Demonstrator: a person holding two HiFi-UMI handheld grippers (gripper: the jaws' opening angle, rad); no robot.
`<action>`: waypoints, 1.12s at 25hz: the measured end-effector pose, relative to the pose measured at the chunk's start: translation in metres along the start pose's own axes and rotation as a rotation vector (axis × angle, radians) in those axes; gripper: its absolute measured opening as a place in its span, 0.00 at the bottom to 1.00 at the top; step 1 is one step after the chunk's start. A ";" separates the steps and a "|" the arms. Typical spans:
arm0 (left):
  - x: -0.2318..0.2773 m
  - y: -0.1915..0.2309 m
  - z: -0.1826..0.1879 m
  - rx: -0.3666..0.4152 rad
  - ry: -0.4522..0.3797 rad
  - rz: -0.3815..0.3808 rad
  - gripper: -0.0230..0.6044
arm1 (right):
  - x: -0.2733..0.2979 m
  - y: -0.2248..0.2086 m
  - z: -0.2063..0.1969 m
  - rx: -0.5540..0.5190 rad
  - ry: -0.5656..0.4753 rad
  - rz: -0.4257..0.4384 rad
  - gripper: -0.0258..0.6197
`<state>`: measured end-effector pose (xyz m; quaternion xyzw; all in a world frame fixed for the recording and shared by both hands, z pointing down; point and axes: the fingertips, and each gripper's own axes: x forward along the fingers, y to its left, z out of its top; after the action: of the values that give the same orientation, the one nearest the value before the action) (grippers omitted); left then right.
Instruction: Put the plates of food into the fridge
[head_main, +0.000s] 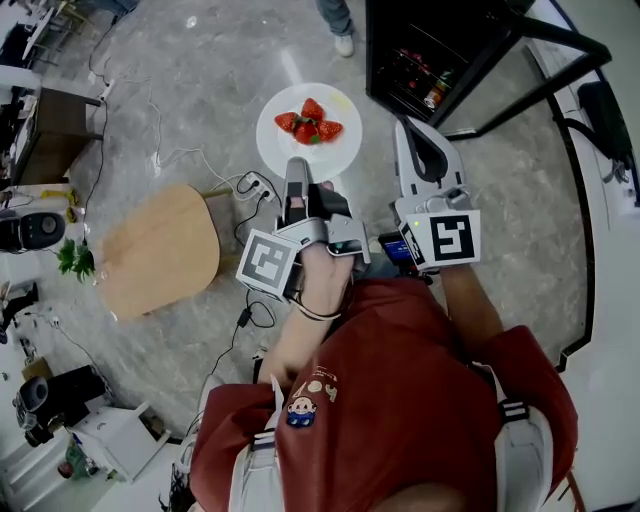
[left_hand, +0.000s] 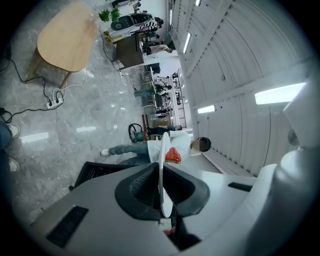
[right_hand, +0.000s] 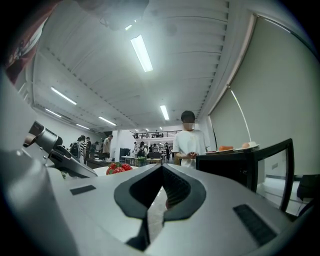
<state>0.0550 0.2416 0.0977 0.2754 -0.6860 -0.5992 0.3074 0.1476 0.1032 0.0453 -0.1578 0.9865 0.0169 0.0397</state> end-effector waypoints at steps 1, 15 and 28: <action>0.001 0.001 -0.004 -0.002 0.004 0.001 0.07 | -0.001 -0.002 -0.002 0.001 0.001 -0.002 0.04; 0.020 0.007 -0.025 -0.017 0.096 0.001 0.07 | -0.003 -0.018 -0.014 -0.024 0.031 -0.069 0.04; 0.078 0.020 0.031 -0.005 0.227 0.015 0.07 | 0.068 0.018 -0.023 -0.081 0.082 -0.160 0.04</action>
<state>-0.0199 0.2062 0.1222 0.3356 -0.6475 -0.5634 0.3883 0.0756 0.0985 0.0632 -0.2380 0.9701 0.0469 -0.0058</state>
